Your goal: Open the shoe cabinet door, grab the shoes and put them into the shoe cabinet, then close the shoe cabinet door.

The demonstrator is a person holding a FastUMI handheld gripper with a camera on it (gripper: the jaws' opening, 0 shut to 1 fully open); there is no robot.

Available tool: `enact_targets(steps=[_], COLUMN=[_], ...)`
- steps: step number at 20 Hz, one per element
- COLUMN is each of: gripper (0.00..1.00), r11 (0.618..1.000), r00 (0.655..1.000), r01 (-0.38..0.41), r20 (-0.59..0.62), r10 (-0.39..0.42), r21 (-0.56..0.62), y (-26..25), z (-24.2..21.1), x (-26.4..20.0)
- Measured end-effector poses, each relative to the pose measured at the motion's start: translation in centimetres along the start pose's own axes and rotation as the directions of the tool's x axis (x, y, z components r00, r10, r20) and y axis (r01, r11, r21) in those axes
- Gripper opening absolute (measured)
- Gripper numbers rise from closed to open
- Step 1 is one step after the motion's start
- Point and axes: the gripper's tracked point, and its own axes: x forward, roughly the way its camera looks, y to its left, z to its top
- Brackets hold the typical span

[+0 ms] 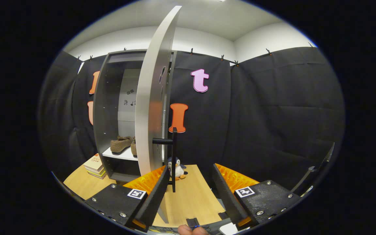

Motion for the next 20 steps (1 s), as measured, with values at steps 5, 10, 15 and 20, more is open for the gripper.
enact_targets(steps=[5,10,15,20], gripper=[0.84,0.85,0.85,0.86], r11=[0.998,0.989,0.974,0.968], r00=[0.997,0.989,0.978,0.968], r01=[-0.065,-0.139,-0.197,-0.238], r20=[-0.031,-0.046,-0.049,-0.056], r10=[0.065,0.142,0.203,0.243], r21=[0.016,0.053,0.113,0.085], y=[6.4,13.7,20.7,27.0], z=[0.1,0.6,1.9,2.5], x=[-0.6,-0.1,2.2,4.8])
